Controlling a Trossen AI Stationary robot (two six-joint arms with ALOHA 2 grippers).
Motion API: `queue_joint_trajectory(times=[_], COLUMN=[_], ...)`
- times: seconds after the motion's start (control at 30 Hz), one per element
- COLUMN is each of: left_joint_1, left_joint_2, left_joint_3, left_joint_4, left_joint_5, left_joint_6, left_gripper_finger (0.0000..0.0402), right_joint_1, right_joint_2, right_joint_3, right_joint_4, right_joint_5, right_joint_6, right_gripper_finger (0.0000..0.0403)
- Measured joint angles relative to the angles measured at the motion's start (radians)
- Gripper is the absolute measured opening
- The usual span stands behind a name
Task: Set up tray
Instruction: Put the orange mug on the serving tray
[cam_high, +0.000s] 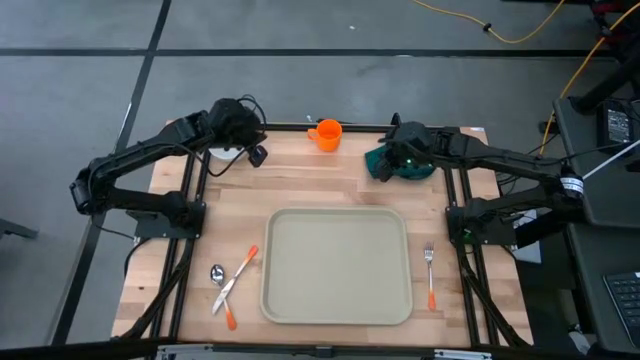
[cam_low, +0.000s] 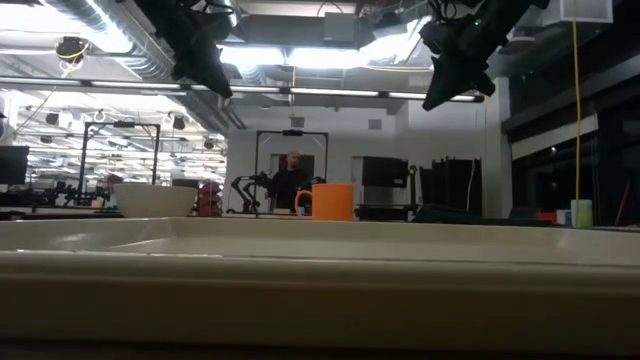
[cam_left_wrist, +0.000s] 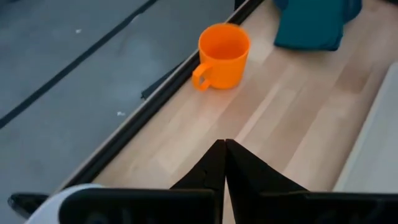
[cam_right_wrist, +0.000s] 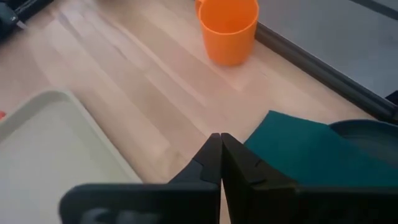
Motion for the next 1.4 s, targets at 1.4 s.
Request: queue_joint_trajectory(times=[1.4], left_joint_1=[0.005], left_joint_2=[0.058], left_joint_3=[0.0], left_joint_4=[0.344], left_joint_5=[0.139], left_joint_6=[0.229], left_gripper_finger=[0.0005], right_joint_1=[0.059], right_joint_2=[0.116], right_joint_3=[-0.001], right_joint_4=[0.273], right_joint_5=[-0.222], right_joint_6=[-0.27], right_gripper_finger=[0.0006])
